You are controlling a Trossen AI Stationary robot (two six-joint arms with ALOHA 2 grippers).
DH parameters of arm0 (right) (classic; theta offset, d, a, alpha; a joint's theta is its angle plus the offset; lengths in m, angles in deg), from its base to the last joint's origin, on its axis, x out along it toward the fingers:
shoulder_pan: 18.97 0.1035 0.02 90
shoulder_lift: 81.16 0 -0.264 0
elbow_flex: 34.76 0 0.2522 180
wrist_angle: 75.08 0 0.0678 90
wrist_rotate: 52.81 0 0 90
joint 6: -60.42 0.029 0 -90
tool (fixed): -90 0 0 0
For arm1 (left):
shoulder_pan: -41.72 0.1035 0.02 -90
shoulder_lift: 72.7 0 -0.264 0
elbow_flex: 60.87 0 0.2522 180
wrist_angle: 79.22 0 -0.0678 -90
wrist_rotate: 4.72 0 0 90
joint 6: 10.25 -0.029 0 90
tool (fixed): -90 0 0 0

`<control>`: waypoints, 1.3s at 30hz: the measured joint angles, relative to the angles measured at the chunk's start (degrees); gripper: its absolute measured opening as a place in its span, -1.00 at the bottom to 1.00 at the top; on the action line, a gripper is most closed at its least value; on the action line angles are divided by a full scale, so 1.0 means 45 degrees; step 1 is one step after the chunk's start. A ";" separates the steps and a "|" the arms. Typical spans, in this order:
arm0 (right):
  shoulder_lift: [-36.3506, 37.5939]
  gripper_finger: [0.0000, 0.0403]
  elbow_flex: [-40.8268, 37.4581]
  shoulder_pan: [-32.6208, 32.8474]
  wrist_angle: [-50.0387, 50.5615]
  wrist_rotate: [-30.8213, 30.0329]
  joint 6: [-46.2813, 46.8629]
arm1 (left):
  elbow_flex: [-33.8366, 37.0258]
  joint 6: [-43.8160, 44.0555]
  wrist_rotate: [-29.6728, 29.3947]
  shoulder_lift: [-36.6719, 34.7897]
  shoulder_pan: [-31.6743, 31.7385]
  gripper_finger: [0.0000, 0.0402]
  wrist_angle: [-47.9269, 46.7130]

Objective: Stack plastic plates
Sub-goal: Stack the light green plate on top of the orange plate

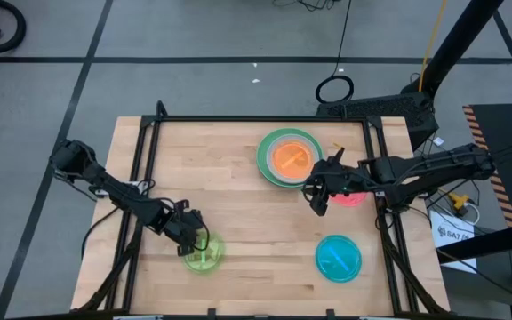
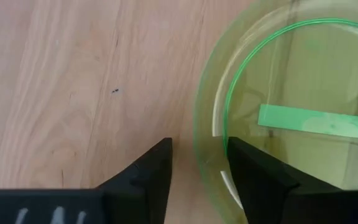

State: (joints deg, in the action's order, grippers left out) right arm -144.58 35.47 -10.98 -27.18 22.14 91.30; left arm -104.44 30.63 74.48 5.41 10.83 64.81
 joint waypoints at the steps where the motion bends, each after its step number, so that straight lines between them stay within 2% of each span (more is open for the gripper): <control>1: -0.0004 -0.41 0.0000 0.0031 -0.0001 -0.0028 0.0018 | 0.0004 0.0028 -0.0011 0.0005 -0.0008 -0.25 0.0005; 9: -0.0005 -0.41 0.0000 0.0121 -0.0118 -0.0039 0.0322 | 0.0005 0.0356 0.0053 0.0005 -0.0011 -0.78 0.0016; 13: -0.0187 -0.41 0.0000 0.0121 -0.0269 -0.0039 0.0324 | 0.0012 0.0667 0.0048 -0.0309 0.0003 -0.96 -0.0090; 17: -0.0612 -0.41 0.0000 0.0121 -0.0624 -0.0039 0.0324 | -0.0366 0.0743 -0.0669 -0.0712 -0.0011 -0.97 -0.0725; 24: -0.2335 -0.41 0.0000 0.0121 -0.2232 0.0029 -0.0128 | -0.1340 0.0563 -0.2843 -0.1112 0.0383 -0.97 -0.1084; 27: -0.3362 -0.41 0.0000 0.0121 -0.3290 0.0125 -0.0410 | -0.1776 0.0101 -0.3392 -0.1121 0.0630 -0.98 -0.1100; 35: -0.5964 -0.41 0.0005 -0.0109 -0.7508 0.2107 -0.0354 | -0.2630 -0.0051 -0.4800 -0.1131 0.1396 -0.98 -0.1029; 39: -0.6754 -0.41 0.0005 -0.0185 -0.8732 0.1839 -0.1078 | -0.2823 0.0254 -0.5421 -0.1131 0.1731 -0.98 -0.1024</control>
State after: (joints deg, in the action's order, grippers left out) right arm -174.98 35.49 -11.81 -66.48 30.42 86.45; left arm -117.14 31.78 50.09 0.32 18.62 60.20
